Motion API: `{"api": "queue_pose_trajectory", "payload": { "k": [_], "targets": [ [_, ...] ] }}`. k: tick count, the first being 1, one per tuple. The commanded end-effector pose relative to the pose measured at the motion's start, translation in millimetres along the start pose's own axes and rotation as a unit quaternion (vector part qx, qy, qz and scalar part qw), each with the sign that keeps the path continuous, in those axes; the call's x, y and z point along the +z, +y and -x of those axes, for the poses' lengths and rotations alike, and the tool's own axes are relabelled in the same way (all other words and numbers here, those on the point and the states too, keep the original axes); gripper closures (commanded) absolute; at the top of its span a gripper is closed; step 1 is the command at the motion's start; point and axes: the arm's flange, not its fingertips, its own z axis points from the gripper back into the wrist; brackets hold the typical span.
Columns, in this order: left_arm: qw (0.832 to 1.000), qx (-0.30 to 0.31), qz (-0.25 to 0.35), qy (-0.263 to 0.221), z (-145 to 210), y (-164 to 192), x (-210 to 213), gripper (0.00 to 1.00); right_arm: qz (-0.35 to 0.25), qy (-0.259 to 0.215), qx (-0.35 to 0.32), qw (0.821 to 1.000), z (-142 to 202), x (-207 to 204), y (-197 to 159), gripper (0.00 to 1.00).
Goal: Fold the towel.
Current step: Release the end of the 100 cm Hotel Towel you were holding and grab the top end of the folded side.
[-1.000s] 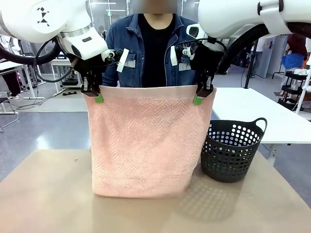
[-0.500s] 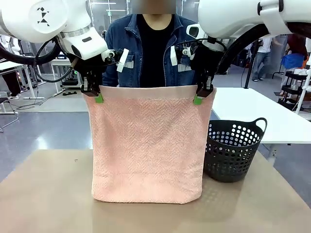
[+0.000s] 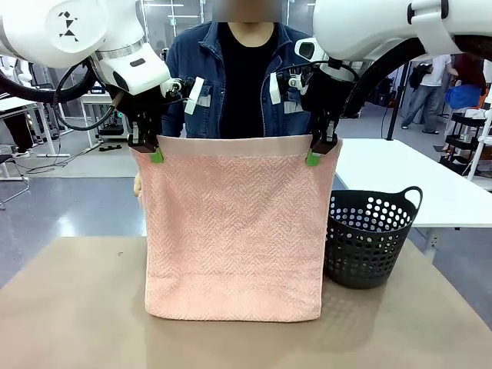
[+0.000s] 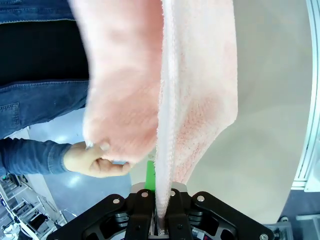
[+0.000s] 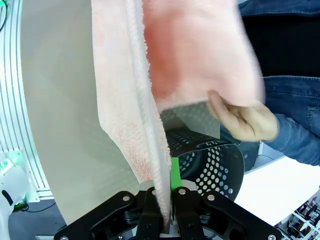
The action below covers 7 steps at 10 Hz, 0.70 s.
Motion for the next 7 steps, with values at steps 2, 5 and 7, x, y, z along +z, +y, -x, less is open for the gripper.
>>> {"api": "queue_pose_trajectory", "payload": {
  "k": [2, 5, 7],
  "targets": [
    [1.000, -0.008, -0.004, 0.003, 1.8, 0.9, 2.7, 1.00, 0.005, 0.004, 0.003, 1.000, 0.8, 1.7, -0.6, 1.00],
    [1.000, -0.008, -0.004, 0.003, 1.8, 0.9, 2.7, 1.00, 0.005, 0.004, 0.003, 1.000, 0.8, 1.7, -0.6, 1.00],
    [1.000, -0.008, -0.004, 0.003, 1.8, 0.9, 2.7, 1.00, 0.005, 0.004, 0.003, 1.000, 0.8, 1.7, -0.6, 1.00]
  ]
}}
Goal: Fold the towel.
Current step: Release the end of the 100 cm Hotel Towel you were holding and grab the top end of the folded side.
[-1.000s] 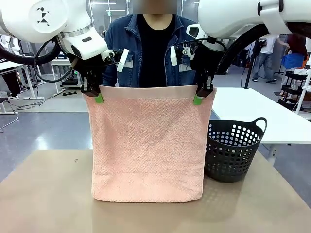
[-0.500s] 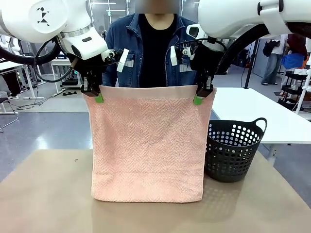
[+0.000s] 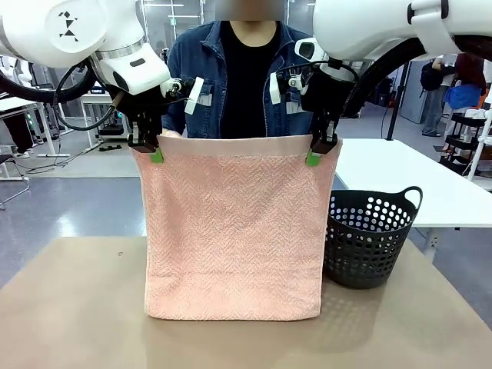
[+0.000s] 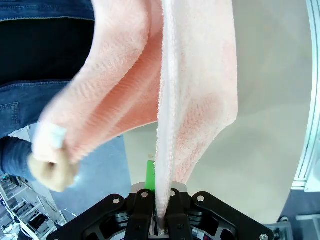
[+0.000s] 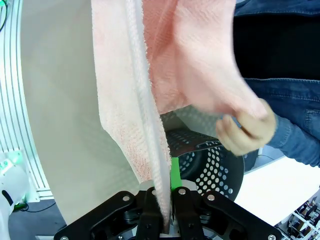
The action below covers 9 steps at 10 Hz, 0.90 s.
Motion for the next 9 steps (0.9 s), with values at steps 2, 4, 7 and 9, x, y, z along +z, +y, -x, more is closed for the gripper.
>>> {"api": "queue_pose_trajectory", "payload": {
  "k": [2, 4, 7, 9],
  "targets": [
    [1.000, -0.008, -0.004, 0.003, 1.8, 0.9, 2.7, 1.00, 0.005, 0.004, 0.003, 1.000, 0.8, 1.7, -0.6, 1.00],
    [1.000, -0.008, -0.004, 0.003, 1.8, 0.9, 2.7, 1.00, 0.005, 0.004, 0.003, 1.000, 0.8, 1.7, -0.6, 1.00],
    [1.000, -0.008, -0.004, 0.003, 1.8, 0.9, 2.7, 1.00, 0.005, 0.004, 0.003, 1.000, 0.8, 1.7, -0.6, 1.00],
    [1.000, -0.008, -0.004, 0.003, 1.8, 0.9, 2.7, 1.00, 0.005, 0.004, 0.003, 1.000, 0.8, 1.7, -0.6, 1.00]
  ]
}}
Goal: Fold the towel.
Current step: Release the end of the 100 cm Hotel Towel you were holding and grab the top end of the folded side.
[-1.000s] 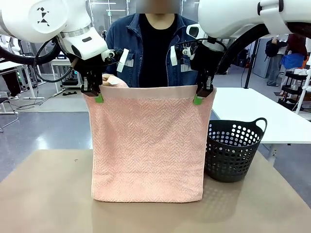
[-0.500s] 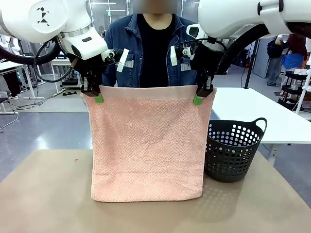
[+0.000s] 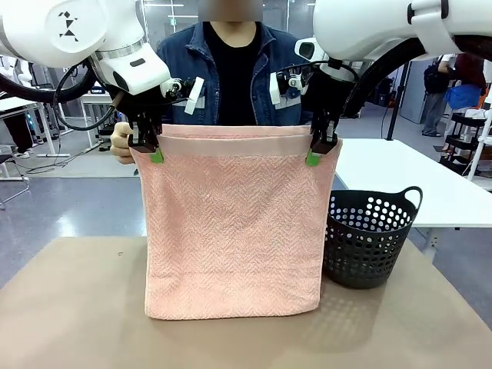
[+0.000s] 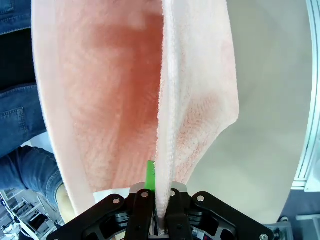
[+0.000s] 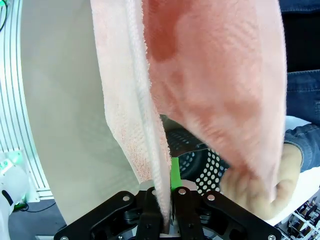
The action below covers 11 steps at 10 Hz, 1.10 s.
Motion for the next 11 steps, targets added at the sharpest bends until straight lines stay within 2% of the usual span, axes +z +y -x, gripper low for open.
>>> {"api": "queue_pose_trajectory", "payload": {
  "k": [1, 11],
  "targets": [
    [1.000, -0.008, -0.004, 0.003, 1.8, 0.9, 2.7, 1.00, 0.005, 0.004, 0.003, 1.000, 0.8, 1.7, -0.6, 1.00],
    [1.000, -0.008, -0.004, 0.003, 1.8, 0.9, 2.7, 1.00, 0.005, 0.004, 0.003, 1.000, 0.8, 1.7, -0.6, 1.00]
  ]
}}
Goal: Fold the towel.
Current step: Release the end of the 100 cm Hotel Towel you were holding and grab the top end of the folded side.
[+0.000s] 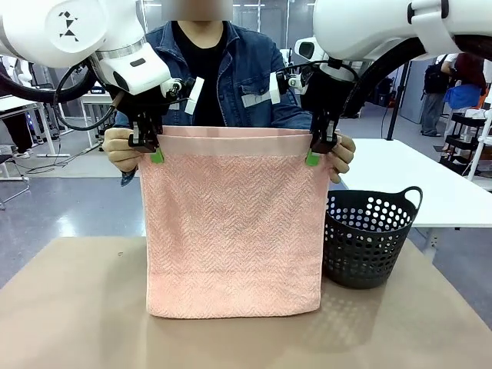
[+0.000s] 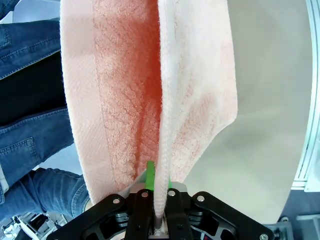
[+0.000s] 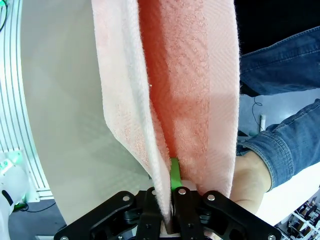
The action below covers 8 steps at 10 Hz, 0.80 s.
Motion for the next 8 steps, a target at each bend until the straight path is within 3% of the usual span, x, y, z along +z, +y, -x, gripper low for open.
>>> {"api": "queue_pose_trajectory", "payload": {
  "k": [1, 3, 4, 5, 6, 7, 8],
  "targets": [
    [1.000, -0.007, -0.004, 0.003, 2.4, 1.1, 2.5, 1.00, 0.005, 0.004, 0.002, 1.000, 1.2, 1.3, -0.9, 1.00],
    [1.000, -0.007, -0.004, 0.003, 2.4, 1.1, 2.5, 1.00, 0.005, 0.004, 0.002, 1.000, 1.2, 1.3, -0.9, 1.00],
    [1.000, 0.000, 0.000, 0.000, 0.0, 0.0, 0.0, 0.78, 0.000, 0.000, 0.000, 1.000, 0.0, 0.0, 0.0, 0.97],
    [1.000, -0.009, -0.006, 0.002, 0.4, -0.3, 2.9, 0.52, 0.005, 0.006, 0.000, 1.000, 0.7, 0.8, -1.6, 0.60],
    [1.000, -0.007, -0.017, 0.004, -0.1, -1.0, 8.4, 0.33, 0.015, 0.004, -0.003, 1.000, 1.3, 5.1, 0.3, 0.60],
    [0.999, 0.000, -0.037, -0.004, 0.0, -3.7, 19.1, 0.08, 0.030, -0.003, 0.000, 1.000, 2.2, 13.7, 4.8, 0.23],
    [0.998, 0.004, -0.063, -0.015, 1.2, -8.0, 31.2, 0.00, 0.052, -0.013, 0.002, 0.999, 3.6, 25.1, 10.3, 0.57]
  ]
}}
